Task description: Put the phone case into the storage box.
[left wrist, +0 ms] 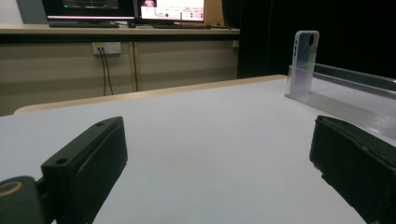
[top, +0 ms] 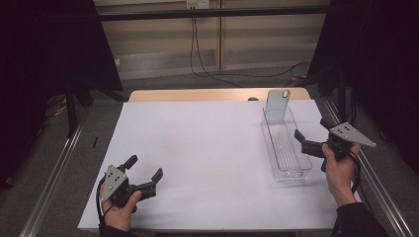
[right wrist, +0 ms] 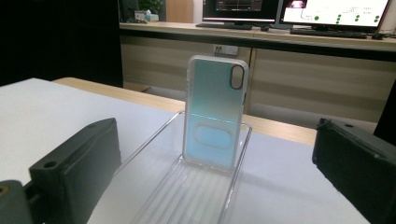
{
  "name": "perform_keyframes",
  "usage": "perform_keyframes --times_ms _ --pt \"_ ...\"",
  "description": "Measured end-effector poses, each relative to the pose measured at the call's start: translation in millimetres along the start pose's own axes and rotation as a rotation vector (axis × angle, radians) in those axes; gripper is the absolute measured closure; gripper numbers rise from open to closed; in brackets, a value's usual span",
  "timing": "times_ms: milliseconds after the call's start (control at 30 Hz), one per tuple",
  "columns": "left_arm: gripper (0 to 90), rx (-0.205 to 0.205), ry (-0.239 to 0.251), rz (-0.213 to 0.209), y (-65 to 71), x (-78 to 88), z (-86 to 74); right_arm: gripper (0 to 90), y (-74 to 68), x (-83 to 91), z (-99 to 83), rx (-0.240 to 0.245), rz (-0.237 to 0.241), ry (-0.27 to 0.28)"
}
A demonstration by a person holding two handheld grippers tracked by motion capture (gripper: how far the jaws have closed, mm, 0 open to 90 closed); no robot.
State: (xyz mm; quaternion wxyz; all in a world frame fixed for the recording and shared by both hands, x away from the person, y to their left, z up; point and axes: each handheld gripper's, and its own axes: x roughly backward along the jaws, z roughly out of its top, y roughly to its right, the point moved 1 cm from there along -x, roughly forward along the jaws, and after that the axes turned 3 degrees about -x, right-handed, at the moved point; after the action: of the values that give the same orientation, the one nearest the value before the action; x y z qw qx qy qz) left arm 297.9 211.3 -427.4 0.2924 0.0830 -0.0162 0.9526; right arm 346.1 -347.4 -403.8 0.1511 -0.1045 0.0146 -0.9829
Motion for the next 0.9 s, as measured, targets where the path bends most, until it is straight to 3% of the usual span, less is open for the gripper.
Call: perform_keyframes --times_ms 267,900 --pt "4.2 -0.009 -0.011 0.008 -2.3 0.3 -0.9 0.0 -5.0 7.4 -6.8 0.021 0.001 -0.016" --pt "4.2 -0.013 -0.018 0.014 -3.4 2.6 -1.5 0.0 -11.6 37.7 -13.7 0.000 -0.008 0.006"
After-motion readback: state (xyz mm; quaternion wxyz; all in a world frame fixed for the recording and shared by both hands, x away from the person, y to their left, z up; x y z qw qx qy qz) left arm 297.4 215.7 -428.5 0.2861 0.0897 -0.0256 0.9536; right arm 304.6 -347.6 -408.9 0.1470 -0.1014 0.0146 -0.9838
